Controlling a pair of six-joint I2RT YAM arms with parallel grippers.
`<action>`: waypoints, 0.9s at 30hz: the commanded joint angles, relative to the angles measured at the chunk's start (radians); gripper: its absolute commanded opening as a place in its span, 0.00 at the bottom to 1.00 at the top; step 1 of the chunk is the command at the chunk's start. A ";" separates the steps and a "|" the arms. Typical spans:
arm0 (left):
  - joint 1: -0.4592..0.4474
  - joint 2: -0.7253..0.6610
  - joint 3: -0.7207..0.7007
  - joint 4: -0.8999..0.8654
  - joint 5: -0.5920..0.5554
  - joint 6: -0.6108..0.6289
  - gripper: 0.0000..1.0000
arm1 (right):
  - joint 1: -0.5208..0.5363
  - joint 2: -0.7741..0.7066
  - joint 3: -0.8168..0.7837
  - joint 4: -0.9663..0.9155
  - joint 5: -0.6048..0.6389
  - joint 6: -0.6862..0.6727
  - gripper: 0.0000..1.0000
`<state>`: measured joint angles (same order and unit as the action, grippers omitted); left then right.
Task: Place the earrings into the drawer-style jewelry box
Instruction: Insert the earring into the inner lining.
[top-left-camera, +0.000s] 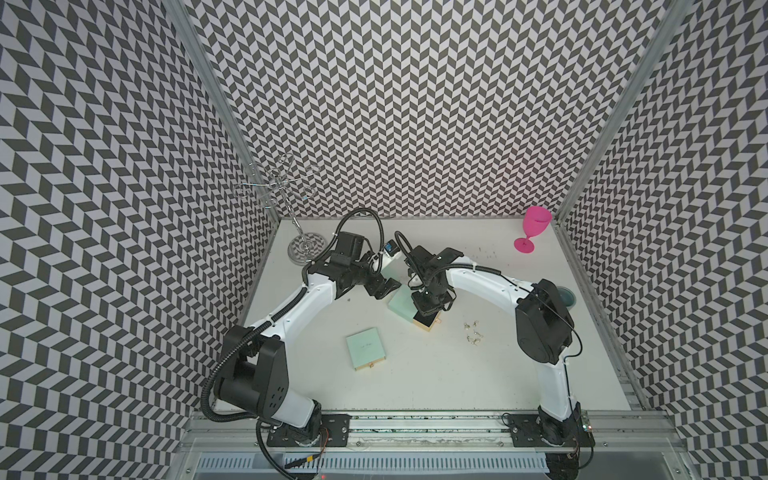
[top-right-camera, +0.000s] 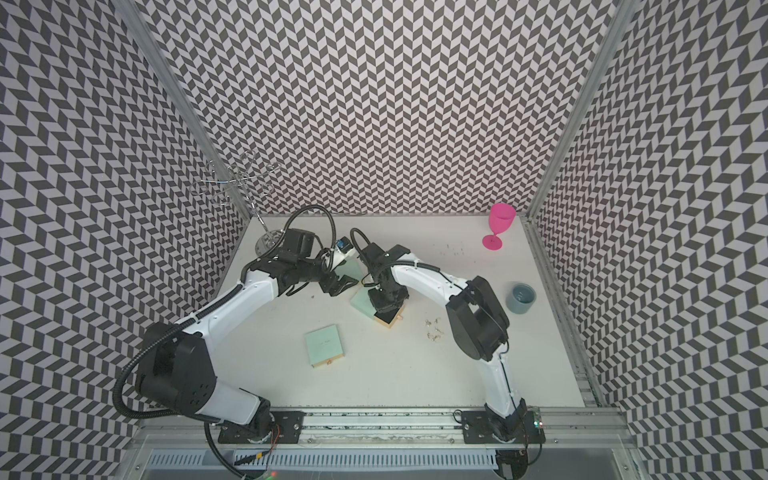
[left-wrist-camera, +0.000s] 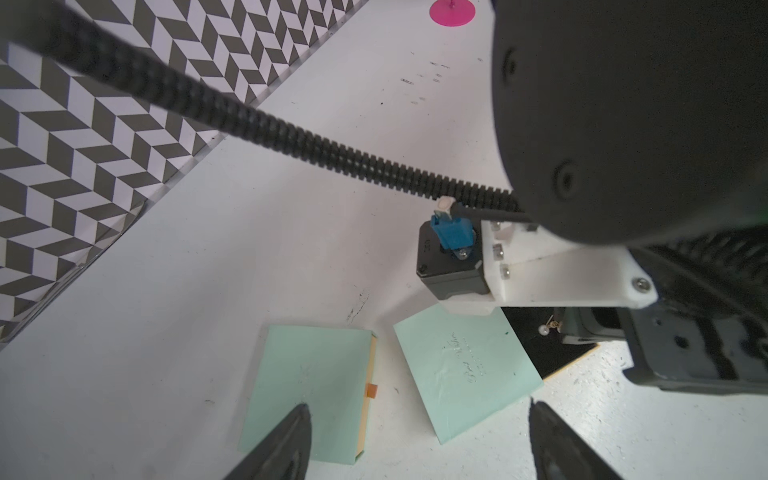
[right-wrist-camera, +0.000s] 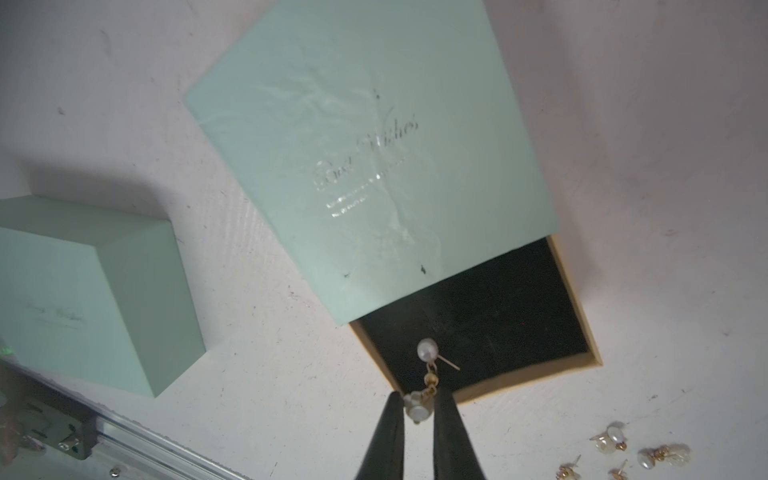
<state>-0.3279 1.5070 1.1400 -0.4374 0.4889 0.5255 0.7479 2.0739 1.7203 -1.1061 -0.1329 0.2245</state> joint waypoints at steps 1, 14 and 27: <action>0.027 -0.011 -0.011 -0.010 0.041 -0.012 0.83 | 0.005 0.030 0.030 0.003 -0.014 -0.023 0.14; 0.033 -0.016 -0.035 0.002 0.033 -0.006 0.83 | 0.004 0.074 0.048 0.039 0.013 -0.037 0.15; 0.035 -0.012 -0.046 0.015 0.034 0.001 0.83 | 0.004 0.059 0.055 0.020 0.020 -0.040 0.22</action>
<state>-0.2939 1.5070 1.1061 -0.4343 0.5014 0.5217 0.7486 2.1380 1.7611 -1.0843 -0.1272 0.1909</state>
